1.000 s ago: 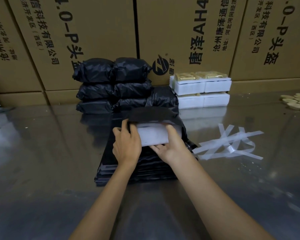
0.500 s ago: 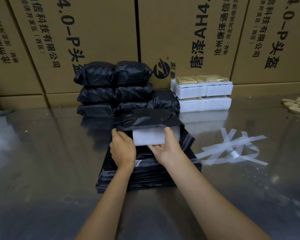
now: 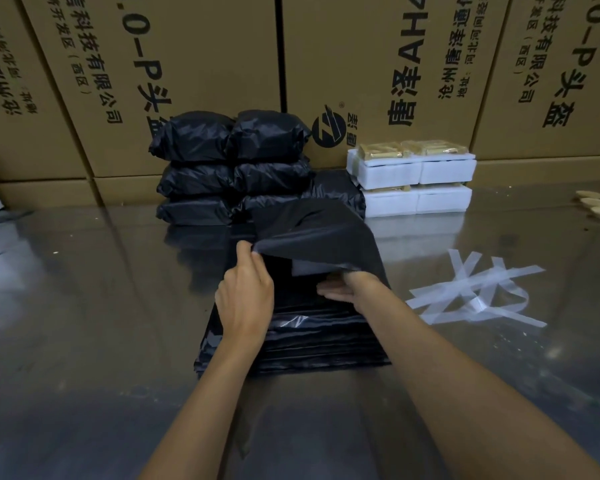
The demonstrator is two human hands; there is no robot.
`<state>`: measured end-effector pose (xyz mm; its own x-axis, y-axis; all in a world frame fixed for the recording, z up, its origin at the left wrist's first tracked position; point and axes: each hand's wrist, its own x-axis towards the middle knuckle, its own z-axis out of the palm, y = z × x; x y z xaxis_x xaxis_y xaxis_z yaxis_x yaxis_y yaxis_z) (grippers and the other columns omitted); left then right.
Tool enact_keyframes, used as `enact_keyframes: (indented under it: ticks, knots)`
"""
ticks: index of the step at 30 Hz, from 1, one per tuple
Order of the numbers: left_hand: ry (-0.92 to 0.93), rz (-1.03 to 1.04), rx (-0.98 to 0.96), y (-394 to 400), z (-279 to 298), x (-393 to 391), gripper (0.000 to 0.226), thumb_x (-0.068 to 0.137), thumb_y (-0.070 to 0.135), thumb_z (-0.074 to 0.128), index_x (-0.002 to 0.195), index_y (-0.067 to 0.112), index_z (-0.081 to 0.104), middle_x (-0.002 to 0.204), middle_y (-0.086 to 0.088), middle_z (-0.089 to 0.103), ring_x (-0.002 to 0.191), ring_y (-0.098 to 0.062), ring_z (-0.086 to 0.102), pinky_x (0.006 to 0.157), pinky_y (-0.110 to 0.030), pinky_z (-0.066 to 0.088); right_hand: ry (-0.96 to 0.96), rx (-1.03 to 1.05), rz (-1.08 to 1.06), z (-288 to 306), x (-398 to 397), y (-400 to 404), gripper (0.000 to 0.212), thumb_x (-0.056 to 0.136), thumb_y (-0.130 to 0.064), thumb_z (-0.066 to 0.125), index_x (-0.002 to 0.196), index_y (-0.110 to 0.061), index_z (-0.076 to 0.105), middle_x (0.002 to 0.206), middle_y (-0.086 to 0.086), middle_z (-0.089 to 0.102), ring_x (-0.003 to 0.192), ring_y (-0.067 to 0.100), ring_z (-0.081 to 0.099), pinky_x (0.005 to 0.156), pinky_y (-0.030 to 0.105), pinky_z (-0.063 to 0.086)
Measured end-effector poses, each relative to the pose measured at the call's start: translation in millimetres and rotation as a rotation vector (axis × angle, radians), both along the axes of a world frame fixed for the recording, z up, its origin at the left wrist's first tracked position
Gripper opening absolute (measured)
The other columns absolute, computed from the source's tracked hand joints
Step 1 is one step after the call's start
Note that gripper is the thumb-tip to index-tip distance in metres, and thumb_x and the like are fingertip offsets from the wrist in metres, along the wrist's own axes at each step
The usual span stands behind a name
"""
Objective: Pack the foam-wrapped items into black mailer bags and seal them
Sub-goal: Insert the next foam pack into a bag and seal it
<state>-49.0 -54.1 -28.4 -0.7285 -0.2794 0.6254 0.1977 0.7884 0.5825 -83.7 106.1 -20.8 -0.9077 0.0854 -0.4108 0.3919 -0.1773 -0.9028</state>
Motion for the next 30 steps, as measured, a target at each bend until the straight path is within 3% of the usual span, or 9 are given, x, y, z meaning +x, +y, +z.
enact_keyframes:
  ticks: [3, 8, 11, 15, 19, 22, 24, 27, 30]
  knots:
    - [-0.099, 0.066, -0.066, -17, -8, 4, 0.018, 0.105, 0.023, 0.032, 0.102, 0.010, 0.045, 0.072, -0.014, 0.060, 0.066, -0.039, 0.058, 0.056, -0.039, 0.037, -0.009, 0.240, 0.127, 5, 7, 2, 0.052, 0.110, -0.031, 0.031, 0.133, 0.011, 0.049, 0.131, 0.027, 0.061, 0.036, 0.008, 0.060, 0.040, 0.014, 0.046]
    - [-0.160, 0.000, -0.330, -54, -9, 20, 0.013, 0.103, 0.028, 0.040, 0.099, 0.018, 0.047, 0.066, 0.000, 0.051, 0.058, -0.028, 0.045, 0.054, -0.035, 0.034, 0.174, 0.496, 0.274, 14, 48, 19, 0.033, 0.103, -0.028, 0.051, 0.119, -0.004, 0.067, 0.109, 0.010, 0.075, 0.089, 0.015, 0.071, 0.079, 0.023, 0.058]
    - [-0.182, -0.370, -0.040, -63, 4, 29, 0.018, 0.096, 0.025, 0.052, 0.079, 0.022, 0.054, 0.076, 0.003, 0.056, 0.071, -0.017, 0.053, 0.065, -0.030, 0.041, 0.184, 0.554, 0.437, 41, 86, 44, 0.029, 0.096, -0.025, 0.057, 0.088, -0.007, 0.077, 0.087, 0.007, 0.079, 0.079, 0.019, 0.076, 0.070, 0.027, 0.062]
    - [0.000, -0.483, 0.291, -49, 46, 21, 0.027, 0.085, 0.033, 0.045, 0.066, 0.016, 0.055, 0.082, -0.007, 0.056, 0.076, -0.012, 0.053, 0.072, -0.026, 0.038, 0.449, 0.539, 0.012, 76, 81, 63, 0.025, 0.089, -0.020, 0.059, 0.074, -0.007, 0.074, 0.072, 0.005, 0.077, 0.065, 0.017, 0.073, 0.055, 0.023, 0.058]
    - [-0.139, -0.486, 0.178, -7, 77, -37, 0.018, 0.097, 0.038, 0.054, 0.105, 0.024, 0.063, 0.114, 0.001, 0.063, 0.104, -0.008, 0.058, 0.081, -0.020, 0.041, 0.582, 0.754, -0.170, 71, 21, 58, 0.039, 0.088, -0.041, 0.070, 0.116, -0.016, 0.060, 0.115, -0.003, 0.064, 0.107, 0.017, 0.061, 0.085, 0.031, 0.047]
    - [-0.554, -0.581, 0.028, 13, 50, -73, 0.086, 0.091, 0.063, 0.052, 0.156, 0.019, 0.017, 0.158, -0.002, 0.031, 0.144, -0.021, 0.032, 0.114, -0.028, 0.023, 0.470, 0.699, 0.013, 33, -6, 51, 0.091, 0.079, -0.058, 0.075, 0.148, -0.014, 0.035, 0.144, 0.001, 0.051, 0.130, 0.021, 0.051, 0.106, 0.033, 0.043]
    - [-0.716, -0.524, -0.089, 13, 12, -81, 0.102, 0.085, 0.073, 0.047, 0.158, 0.020, -0.002, 0.164, -0.001, 0.015, 0.150, -0.023, 0.019, 0.123, -0.040, 0.010, 0.422, 0.702, 0.060, -2, -13, 50, 0.076, 0.078, -0.055, 0.077, 0.138, -0.016, 0.052, 0.134, 0.004, 0.063, 0.126, 0.025, 0.058, 0.105, 0.039, 0.047]
    - [-0.632, -0.408, -0.214, 9, -30, -83, 0.098, 0.083, 0.079, 0.036, 0.158, 0.021, 0.010, 0.161, -0.002, 0.029, 0.147, -0.021, 0.028, 0.123, -0.040, 0.004, 0.422, 0.837, 0.007, -32, -18, 54, 0.063, 0.078, -0.063, 0.071, 0.123, -0.019, 0.065, 0.117, 0.007, 0.072, 0.114, 0.031, 0.064, 0.097, 0.044, 0.051]
    - [-0.599, -0.342, -0.181, 12, -34, -80, 0.094, 0.084, 0.078, 0.036, 0.157, 0.021, 0.017, 0.148, -0.010, 0.049, 0.148, -0.027, 0.024, 0.117, -0.043, 0.023, 0.445, 0.991, -0.068, -35, -16, 55, 0.063, 0.082, -0.065, 0.065, 0.126, -0.020, 0.064, 0.114, 0.008, 0.074, 0.111, 0.033, 0.065, 0.093, 0.043, 0.051]
